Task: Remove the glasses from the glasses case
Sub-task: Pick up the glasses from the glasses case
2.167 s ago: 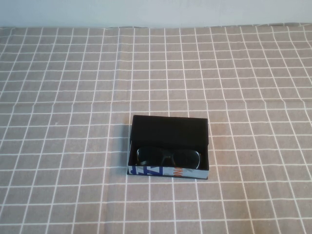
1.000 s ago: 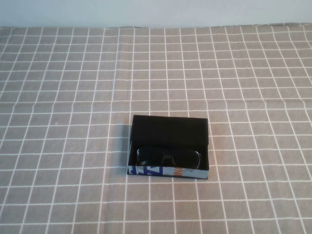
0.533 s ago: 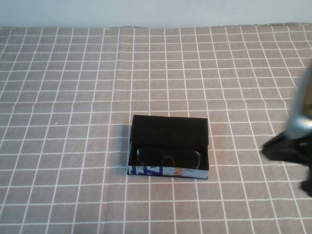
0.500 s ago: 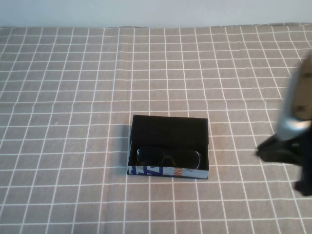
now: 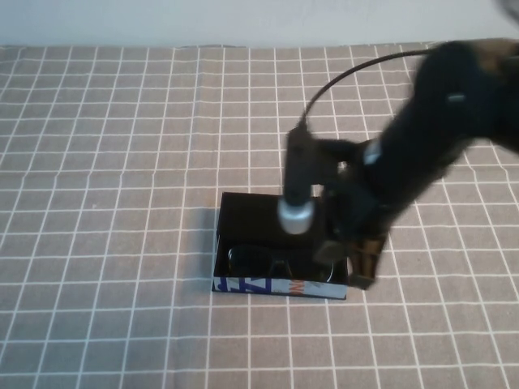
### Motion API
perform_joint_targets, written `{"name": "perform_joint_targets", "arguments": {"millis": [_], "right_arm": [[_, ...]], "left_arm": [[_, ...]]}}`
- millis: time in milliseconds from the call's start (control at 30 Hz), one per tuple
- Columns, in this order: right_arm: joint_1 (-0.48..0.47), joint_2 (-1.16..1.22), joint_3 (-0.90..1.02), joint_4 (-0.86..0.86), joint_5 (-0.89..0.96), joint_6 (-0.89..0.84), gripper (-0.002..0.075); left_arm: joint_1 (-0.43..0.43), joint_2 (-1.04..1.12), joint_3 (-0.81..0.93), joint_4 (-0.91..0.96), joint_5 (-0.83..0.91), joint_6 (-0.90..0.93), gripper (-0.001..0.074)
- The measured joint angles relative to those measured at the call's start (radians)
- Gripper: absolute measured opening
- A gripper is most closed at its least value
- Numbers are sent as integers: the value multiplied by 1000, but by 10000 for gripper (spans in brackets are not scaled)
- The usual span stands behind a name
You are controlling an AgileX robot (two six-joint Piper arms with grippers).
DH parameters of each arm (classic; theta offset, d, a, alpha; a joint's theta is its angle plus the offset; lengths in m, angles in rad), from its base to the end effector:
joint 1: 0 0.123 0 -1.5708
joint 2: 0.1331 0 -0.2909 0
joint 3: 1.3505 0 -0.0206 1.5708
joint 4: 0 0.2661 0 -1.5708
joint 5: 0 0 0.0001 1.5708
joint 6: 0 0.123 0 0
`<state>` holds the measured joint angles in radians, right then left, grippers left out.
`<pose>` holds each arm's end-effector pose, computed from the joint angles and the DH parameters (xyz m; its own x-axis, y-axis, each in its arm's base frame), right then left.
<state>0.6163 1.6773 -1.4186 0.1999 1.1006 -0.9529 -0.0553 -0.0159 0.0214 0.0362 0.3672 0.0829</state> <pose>0.2903 0.2323 0.2650 -0.0420 -0.9448 -0.3248 -0.9892 0.0850 -0.1193 0.0926 -0.0035 0.1646 -0.2741 0.1318 -0.9526 0.0752 0.9905 0.1153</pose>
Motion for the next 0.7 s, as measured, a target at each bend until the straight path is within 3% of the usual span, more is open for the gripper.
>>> {"name": "perform_joint_targets", "arguments": {"millis": [233, 300, 433, 500, 567, 700], "right_arm": [[48, 203, -168, -80, 39, 140, 13], [56, 241, -200, -88, 54, 151, 86], [60, 296, -226, -98, 54, 156, 331], [65, 310, -228, -107, 36, 157, 410], [69, 322, -228, -109, 14, 157, 433], [71, 335, -230, -123, -26, 157, 409]], "left_arm": [[0, 0, 0, 0, 0, 0, -4], [0, 0, 0, 0, 0, 0, -4], [0, 0, 0, 0, 0, 0, -4], [0, 0, 0, 0, 0, 0, -4], [0, 0, 0, 0, 0, 0, -4], [0, 0, 0, 0, 0, 0, -4]]}}
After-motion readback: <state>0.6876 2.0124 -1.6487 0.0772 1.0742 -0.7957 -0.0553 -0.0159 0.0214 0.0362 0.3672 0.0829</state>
